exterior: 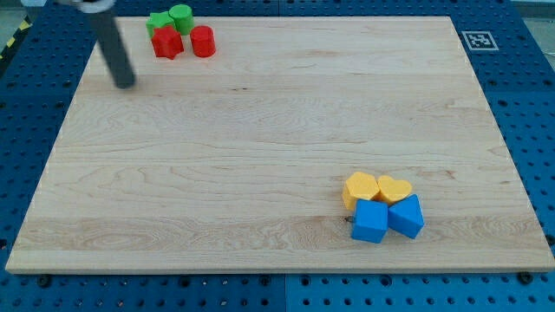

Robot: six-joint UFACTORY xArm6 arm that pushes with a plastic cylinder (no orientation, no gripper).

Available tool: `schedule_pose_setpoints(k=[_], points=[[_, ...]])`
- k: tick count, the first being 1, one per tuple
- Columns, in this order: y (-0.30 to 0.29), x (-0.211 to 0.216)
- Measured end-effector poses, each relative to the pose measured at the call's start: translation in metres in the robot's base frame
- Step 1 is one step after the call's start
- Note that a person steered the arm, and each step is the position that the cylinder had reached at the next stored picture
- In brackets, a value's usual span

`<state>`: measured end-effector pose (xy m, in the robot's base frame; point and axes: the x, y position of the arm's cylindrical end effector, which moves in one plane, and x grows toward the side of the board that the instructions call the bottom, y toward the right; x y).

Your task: Push green circle to the top of red circle

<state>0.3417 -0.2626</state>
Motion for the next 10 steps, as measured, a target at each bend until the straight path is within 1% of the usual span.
schedule_pose_setpoints(k=[1,2,3,4,5,6,8,10], points=[[-0.042,-0.024],[-0.042,-0.051],[-0.033,-0.109],[-0.024,-0.151],[-0.017,-0.151],[0.014,-0.15],[0.112,-0.15],[0.117,-0.15]])
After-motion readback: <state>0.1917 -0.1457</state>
